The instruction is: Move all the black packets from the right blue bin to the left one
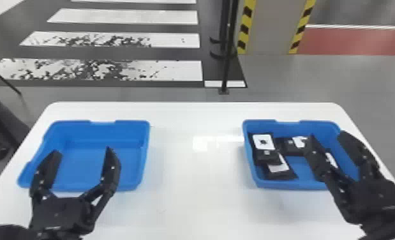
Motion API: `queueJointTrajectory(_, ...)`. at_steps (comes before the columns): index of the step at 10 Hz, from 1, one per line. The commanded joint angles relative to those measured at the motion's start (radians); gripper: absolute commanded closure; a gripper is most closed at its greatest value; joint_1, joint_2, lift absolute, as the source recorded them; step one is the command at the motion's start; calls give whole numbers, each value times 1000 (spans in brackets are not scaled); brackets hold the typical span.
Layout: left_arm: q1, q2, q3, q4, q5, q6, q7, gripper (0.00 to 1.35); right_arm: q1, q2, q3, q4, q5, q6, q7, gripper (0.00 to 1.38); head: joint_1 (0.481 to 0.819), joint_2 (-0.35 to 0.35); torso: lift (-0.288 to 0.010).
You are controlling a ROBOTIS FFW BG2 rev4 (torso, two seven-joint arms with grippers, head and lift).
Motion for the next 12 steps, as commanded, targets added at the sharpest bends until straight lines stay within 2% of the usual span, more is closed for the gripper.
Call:
queueJointTrajectory(1, 0, 0, 0, 3, 1, 0, -1, 96, 2, 0, 0, -1, 0, 0, 0, 516, 695, -26, -140)
queueJointTrajectory(9, -2, 0, 0, 3, 3, 0, -4, 98, -1, 0, 0, -1, -2, 2, -1, 516, 695, -27, -140)
queueJointTrajectory(12, -2, 2, -2, 5, 3, 0, -9, 98, -92, -6, 0, 53, -6, 42, -26, 516, 695, -32, -140)
